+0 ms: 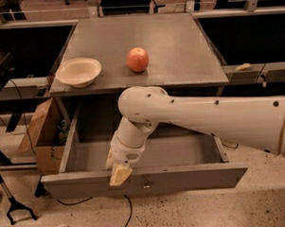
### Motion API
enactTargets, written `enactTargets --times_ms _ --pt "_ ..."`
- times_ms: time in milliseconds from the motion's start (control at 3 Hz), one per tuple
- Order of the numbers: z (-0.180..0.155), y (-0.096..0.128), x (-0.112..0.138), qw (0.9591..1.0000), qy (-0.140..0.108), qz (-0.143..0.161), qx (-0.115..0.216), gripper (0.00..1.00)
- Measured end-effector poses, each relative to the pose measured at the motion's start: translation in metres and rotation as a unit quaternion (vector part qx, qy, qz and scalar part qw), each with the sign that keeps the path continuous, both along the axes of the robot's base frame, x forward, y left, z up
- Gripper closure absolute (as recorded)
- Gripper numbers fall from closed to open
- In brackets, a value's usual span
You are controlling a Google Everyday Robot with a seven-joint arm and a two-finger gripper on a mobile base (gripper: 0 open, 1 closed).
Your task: Open top drawer
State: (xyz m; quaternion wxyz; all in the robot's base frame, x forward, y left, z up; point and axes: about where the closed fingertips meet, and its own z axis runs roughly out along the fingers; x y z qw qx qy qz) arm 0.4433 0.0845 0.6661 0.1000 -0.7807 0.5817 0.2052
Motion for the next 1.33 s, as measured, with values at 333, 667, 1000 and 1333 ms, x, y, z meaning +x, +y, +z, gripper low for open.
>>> enactTargets --times_ms 333,667,1000,1333 --pt "-0.0018 -0.0047 -0.0087 0.9999 0.010 0.006 -0.010 1.00" --pt "-0.0014 -0.0043 -0.0109 0.9999 0.012 0.005 -0.009 0.81" --pt "-0.0014 -0.0043 -0.0109 0.9999 0.012 0.005 -0.009 0.58" --pt "-0.0014 -0.0043 -0.0110 0.9999 0.012 0.005 -0.009 0.35"
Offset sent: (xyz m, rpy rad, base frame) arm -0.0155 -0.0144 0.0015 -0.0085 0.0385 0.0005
